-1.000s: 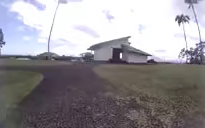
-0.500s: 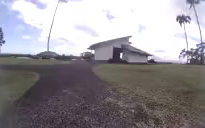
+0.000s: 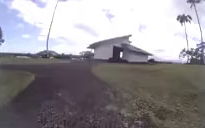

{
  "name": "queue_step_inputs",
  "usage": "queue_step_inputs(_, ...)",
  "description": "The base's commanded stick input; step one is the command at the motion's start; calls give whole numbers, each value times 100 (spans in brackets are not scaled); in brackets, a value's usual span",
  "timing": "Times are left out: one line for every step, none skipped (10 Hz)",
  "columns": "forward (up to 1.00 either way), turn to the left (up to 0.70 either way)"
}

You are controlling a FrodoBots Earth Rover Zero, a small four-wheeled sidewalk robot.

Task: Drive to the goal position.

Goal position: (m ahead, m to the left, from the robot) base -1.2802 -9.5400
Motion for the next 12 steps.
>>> queue_step_inputs(50, 50)
queue_step_inputs(50, 50)
queue_step_inputs(50, 50)
queue_step_inputs(50, 50)
queue_step_inputs(50, 50)
queue_step_inputs(50, 50)
queue_step_inputs(50, 50)
queue_step_inputs(50, 50)
queue_step_inputs(50, 50)
queue_step_inputs(50, 50)
queue_step_inputs(50, 50)
queue_step_inputs(50, 50)
